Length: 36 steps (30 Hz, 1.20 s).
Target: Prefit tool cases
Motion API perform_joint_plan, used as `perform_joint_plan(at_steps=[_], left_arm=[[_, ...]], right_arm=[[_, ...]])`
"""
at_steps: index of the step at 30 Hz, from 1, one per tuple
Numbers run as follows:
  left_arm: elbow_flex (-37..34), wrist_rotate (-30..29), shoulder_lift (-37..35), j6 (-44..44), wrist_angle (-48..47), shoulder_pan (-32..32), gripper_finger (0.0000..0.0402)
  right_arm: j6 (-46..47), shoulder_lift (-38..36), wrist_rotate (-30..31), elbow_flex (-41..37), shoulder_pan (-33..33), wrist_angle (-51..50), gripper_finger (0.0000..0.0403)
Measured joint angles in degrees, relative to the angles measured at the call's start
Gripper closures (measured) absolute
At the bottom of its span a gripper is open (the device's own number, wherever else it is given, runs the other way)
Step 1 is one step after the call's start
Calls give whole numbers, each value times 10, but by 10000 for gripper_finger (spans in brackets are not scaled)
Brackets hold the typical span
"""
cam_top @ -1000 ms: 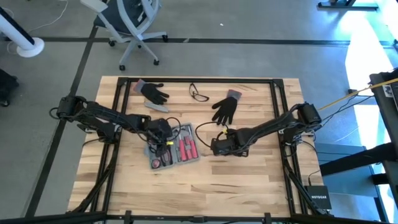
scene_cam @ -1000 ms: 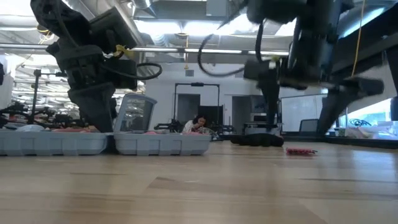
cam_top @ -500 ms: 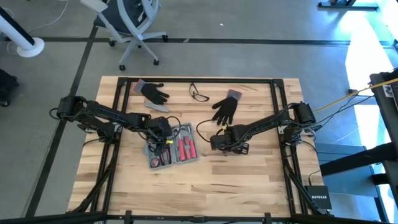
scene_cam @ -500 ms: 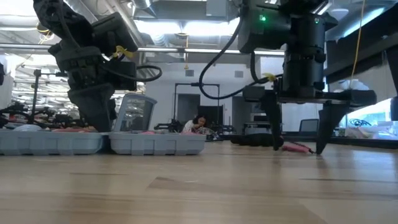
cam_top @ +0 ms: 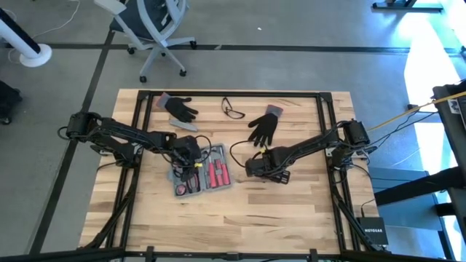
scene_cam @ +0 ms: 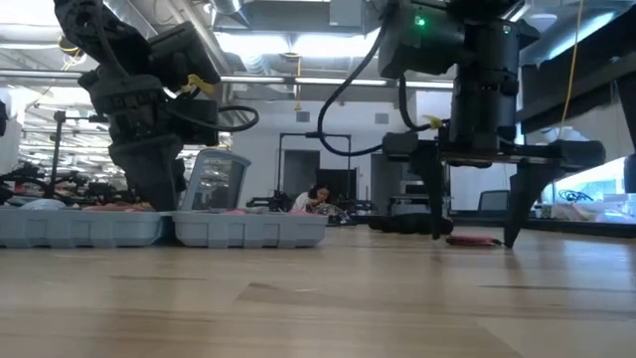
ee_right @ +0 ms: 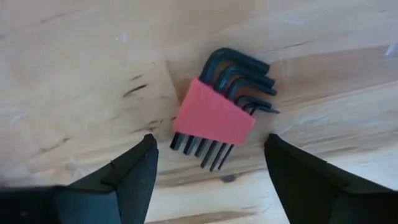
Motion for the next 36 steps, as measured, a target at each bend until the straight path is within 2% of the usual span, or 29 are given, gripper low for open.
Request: perform_joint_plan(at_steps=[6,12,20,25,31,36], left_arm=[[0,-1,0,8,0,8,402],[0,2,0,10,-1,12,401],[0,1,0,3,-1,12,401],[0,2,0,-8,0,11,401],[0,2,0,-34,1,10,401],[-1,0,1,-45,5,3,401]], right_arm=[[41,4,25,0,-1,-40,123],[37,4,57,0,0,-25,123],[-28,4,116,0,-7,-32,123],[-111,4,128,0,-16,-22,123],[-161,4,118,0,-23,-21,123],[-274,3,78,0,-23,-23,123]])
